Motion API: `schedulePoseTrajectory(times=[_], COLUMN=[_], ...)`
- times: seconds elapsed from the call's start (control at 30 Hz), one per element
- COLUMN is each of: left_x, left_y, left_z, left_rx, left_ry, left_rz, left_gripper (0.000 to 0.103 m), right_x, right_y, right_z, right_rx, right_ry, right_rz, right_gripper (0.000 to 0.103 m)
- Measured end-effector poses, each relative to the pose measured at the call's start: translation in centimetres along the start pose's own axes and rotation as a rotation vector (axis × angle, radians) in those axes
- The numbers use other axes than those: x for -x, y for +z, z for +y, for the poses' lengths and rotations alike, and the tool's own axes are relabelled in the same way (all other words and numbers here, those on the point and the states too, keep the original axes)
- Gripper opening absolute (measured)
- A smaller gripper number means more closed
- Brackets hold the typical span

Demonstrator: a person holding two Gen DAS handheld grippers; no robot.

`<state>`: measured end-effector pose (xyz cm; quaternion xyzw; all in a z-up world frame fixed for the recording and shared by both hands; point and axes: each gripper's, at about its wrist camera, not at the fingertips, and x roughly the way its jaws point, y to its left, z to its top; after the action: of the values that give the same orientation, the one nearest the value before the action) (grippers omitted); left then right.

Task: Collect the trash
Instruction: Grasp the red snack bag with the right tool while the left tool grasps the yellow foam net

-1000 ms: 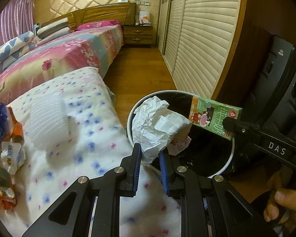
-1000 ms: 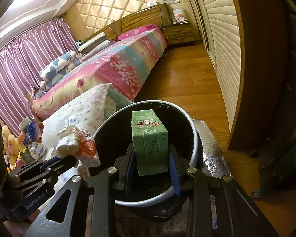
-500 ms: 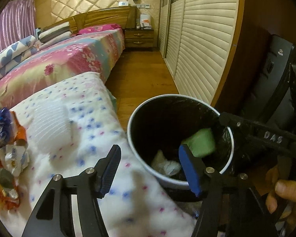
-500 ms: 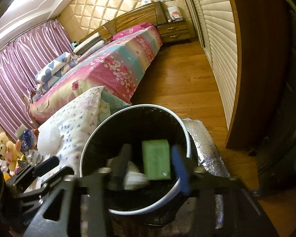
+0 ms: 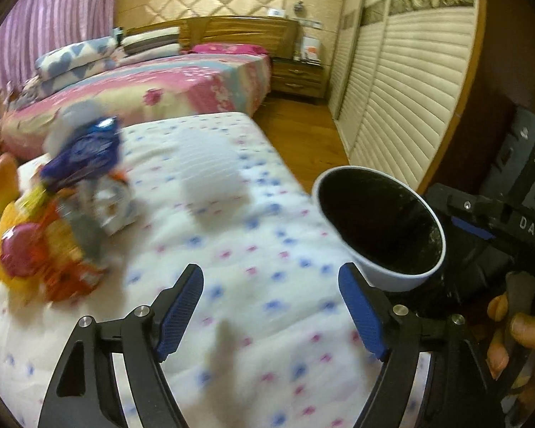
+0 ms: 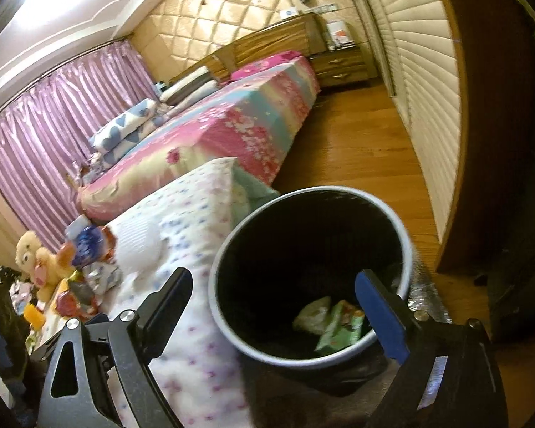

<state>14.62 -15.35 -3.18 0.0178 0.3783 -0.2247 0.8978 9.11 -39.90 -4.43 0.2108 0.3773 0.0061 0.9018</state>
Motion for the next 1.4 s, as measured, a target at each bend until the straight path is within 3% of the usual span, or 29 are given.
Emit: schedulePoseTrajectory(times=[0.6,1.13,1.4], left_x=[7.1,8.0,7.6], left_y=[-3.8,-4.3,-3.3], left_z=[8.5,15.9,19.7], left_rx=[0.164,0.265,0.285], left_ry=[0.152,0.264,0.276], left_rz=[-0.061,-0.049,-0.058], left_gripper=[0.078,0.078,0.078], right_x=[-2.6,-4.9,-6.3], right_y=[-3.6,-5.6,-6.5], right_z=[9.1,14.8,18.3], right_rx=[0.12,0.172,0.2], right_ry=[0.151,0.232,0.292], right_rz=[0.078,0.139,0.175], right_gripper=[0.094,0.094,0.094])
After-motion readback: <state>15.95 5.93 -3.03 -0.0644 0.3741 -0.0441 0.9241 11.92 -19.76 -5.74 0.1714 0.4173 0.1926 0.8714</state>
